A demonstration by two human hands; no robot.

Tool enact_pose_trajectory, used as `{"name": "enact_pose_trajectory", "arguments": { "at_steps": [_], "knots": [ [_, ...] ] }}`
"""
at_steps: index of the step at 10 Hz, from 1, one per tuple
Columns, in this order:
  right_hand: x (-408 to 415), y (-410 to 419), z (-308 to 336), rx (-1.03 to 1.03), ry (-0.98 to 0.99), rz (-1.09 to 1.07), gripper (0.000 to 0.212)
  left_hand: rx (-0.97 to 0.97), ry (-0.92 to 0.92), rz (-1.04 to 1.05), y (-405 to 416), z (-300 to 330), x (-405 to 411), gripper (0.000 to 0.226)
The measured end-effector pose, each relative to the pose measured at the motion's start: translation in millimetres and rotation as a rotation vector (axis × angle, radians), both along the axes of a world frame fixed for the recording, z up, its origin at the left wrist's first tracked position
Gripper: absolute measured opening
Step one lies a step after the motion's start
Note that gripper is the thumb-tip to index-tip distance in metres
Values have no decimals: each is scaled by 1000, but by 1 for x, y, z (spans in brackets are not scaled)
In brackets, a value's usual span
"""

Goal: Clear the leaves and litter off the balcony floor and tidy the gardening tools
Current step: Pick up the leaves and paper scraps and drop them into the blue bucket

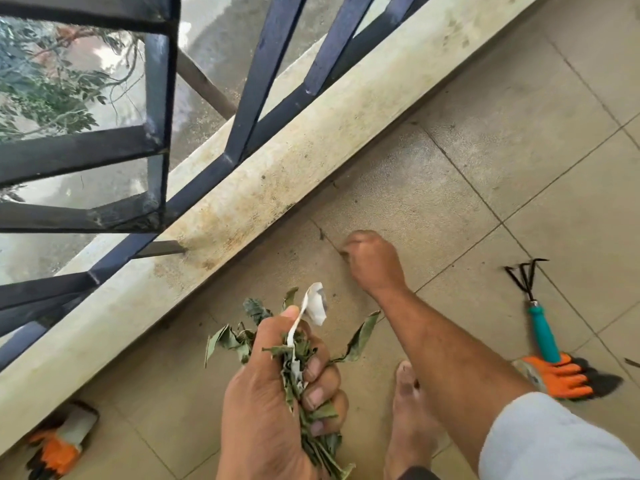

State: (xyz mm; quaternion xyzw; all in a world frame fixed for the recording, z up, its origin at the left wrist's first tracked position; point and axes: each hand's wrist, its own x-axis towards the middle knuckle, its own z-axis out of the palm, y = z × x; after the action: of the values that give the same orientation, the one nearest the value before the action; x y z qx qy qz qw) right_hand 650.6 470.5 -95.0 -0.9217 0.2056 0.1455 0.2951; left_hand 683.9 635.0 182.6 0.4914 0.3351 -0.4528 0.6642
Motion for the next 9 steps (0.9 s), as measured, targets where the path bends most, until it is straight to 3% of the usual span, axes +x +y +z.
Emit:
{"name": "enact_pose_trajectory", "arguments": {
  "at_steps": [1, 2, 3, 4, 6, 9],
  "knots": [
    [-17, -16, 34, 812, 69, -1242, 21, 83, 110, 115, -13, 4, -15, 33],
    [-39, -33, 72, 1133, 105, -1474, 31, 80, 122, 204, -15, 15, -30, 28],
    [-52, -44, 139, 1336, 92, -1410, 41, 76, 115, 235, -17, 32, -35, 26],
    [-59, -49, 218, 1455, 56, -1392, 34, 56, 109, 270, -15, 65, -37, 28],
    [-73, -52, 388, 1543, -55, -1508, 25, 94, 101, 194, -32, 166, -26, 39],
    [-78, -45, 668, 1660, -283, -1495, 22, -125, -64, 19, -112, 403, 24, 29]
  ]
}}
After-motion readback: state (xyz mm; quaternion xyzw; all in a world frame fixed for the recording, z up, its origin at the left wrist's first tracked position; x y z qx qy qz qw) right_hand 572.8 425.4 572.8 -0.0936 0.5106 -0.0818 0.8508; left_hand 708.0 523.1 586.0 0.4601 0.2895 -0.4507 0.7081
